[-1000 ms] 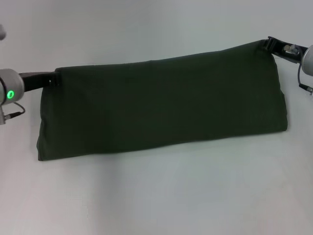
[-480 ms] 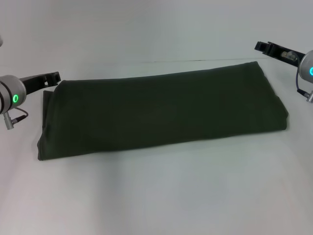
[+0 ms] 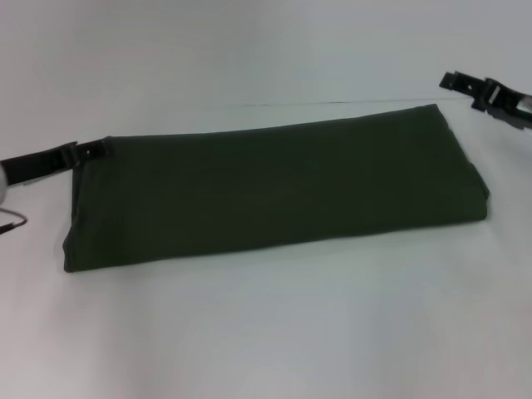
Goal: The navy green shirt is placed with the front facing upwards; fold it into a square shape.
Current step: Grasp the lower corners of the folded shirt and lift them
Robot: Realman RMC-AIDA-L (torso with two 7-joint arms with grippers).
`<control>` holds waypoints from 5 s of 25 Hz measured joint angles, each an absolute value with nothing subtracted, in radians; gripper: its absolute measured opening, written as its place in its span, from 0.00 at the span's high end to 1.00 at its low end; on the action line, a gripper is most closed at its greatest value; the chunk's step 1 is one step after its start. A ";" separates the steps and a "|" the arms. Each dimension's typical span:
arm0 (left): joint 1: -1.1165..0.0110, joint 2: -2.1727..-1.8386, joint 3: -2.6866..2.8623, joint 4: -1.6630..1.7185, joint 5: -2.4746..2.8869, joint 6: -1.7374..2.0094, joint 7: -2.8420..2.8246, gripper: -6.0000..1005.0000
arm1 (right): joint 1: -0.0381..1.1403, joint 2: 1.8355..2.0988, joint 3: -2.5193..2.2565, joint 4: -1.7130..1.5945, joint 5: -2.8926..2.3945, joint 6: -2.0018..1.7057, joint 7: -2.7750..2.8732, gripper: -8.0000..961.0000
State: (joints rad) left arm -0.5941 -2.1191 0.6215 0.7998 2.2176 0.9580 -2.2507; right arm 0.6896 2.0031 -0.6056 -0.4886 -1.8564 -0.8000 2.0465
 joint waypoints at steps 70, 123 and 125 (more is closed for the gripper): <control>-0.582 -2.050 0.496 0.727 2.504 1.242 -2.237 0.97 | 0.544 1.909 -0.708 -0.547 -1.966 -1.099 2.312 0.02; -0.591 -2.050 0.493 0.724 2.493 1.254 -2.238 0.99 | 0.801 1.915 -0.812 -0.505 -2.530 -1.024 2.682 0.07; -0.591 -2.050 0.493 0.724 2.493 1.254 -2.238 0.99 | 0.800 1.914 -0.813 -0.508 -2.532 -1.026 2.685 0.07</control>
